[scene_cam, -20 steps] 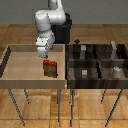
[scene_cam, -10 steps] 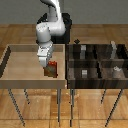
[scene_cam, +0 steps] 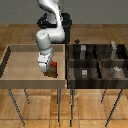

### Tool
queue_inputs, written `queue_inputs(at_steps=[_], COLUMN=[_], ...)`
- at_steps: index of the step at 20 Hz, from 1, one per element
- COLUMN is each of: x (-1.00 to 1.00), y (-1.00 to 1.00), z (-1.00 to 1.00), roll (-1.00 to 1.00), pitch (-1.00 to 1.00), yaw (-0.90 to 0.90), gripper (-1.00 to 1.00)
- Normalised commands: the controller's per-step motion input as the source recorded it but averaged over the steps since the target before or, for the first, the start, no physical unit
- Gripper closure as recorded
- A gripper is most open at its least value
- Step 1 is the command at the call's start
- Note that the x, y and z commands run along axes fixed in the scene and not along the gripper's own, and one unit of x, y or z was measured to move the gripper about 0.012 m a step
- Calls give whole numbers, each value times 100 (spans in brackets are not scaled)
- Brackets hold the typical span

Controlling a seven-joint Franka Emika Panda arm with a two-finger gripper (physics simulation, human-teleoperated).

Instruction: Place the box of cereal into the appropriate compartment.

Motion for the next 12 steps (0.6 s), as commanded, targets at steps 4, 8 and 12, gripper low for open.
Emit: queue_inputs(at_steps=[4, 8, 12], x=[0, 0, 0], y=[0, 0, 0], z=[0, 75, 100], roll=[0, 0, 0], pitch=[0, 0, 0], yaw=[0, 0, 0], gripper=[100, 100, 100])
